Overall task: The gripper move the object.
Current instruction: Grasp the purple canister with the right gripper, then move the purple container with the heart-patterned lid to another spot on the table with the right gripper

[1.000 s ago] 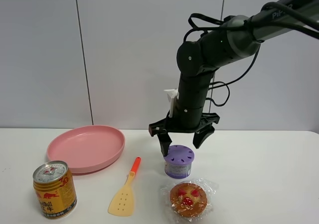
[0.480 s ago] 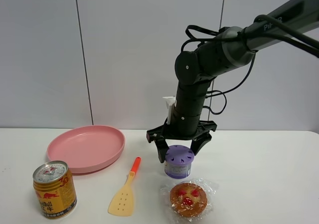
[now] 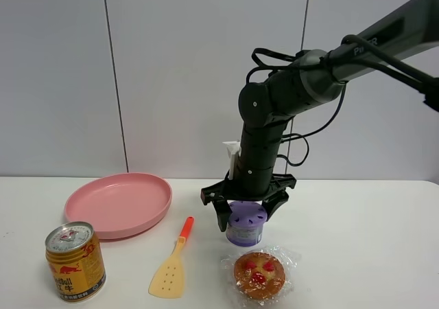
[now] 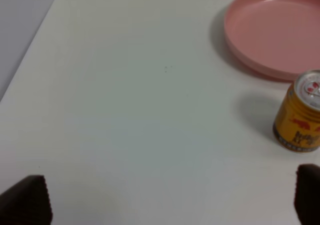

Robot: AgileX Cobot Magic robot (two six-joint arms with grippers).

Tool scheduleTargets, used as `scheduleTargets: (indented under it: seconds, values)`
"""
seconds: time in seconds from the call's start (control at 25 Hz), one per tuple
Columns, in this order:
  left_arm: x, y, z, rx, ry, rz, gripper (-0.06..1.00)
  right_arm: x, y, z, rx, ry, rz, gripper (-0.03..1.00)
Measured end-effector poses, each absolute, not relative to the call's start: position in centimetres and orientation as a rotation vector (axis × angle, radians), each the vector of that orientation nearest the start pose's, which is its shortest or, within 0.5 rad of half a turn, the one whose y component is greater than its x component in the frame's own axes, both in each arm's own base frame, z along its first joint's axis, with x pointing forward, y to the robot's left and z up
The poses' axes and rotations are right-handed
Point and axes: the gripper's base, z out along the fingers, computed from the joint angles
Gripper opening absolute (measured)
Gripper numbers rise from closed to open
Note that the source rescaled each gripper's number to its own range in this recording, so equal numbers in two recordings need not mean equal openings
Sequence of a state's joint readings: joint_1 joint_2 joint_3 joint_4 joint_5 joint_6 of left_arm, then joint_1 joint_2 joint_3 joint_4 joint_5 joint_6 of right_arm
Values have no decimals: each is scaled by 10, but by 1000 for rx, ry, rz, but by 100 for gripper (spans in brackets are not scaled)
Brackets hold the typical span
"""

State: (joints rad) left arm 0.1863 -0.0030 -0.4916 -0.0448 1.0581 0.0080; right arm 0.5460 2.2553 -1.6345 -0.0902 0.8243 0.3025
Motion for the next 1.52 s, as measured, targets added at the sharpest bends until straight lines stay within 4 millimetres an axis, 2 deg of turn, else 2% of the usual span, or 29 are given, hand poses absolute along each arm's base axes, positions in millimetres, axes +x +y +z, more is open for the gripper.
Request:
scheduleTargets:
  seconds: [0.12,0.16,0.24,0.32,1.28,1.4,1.52]
  values:
    - [-4,-4,275,-180,2039,68,100,392,231,120,-433,2885,31,9]
    - [-4,-4,275,-180,2039,68,100,392,231,120,-433,2885,31,6]
    - [-4,-4,275,-180,2039,68,100,392,231,120,-433,2885,31,6]
    - [-4,-4,275,-180,2039,68,100,392,231,120,-433,2885,31,1]
    - [-4,-4,275,-180,2039,68,100,389,227,125,-450,2912,-16,1]
    - [-4,-4,275,-180,2039,68,100,387,226,130,-449,2921,-25,1]
    - [-4,-4,275,-180,2039,68,100,386,225,144,-447,2898,-19,1]
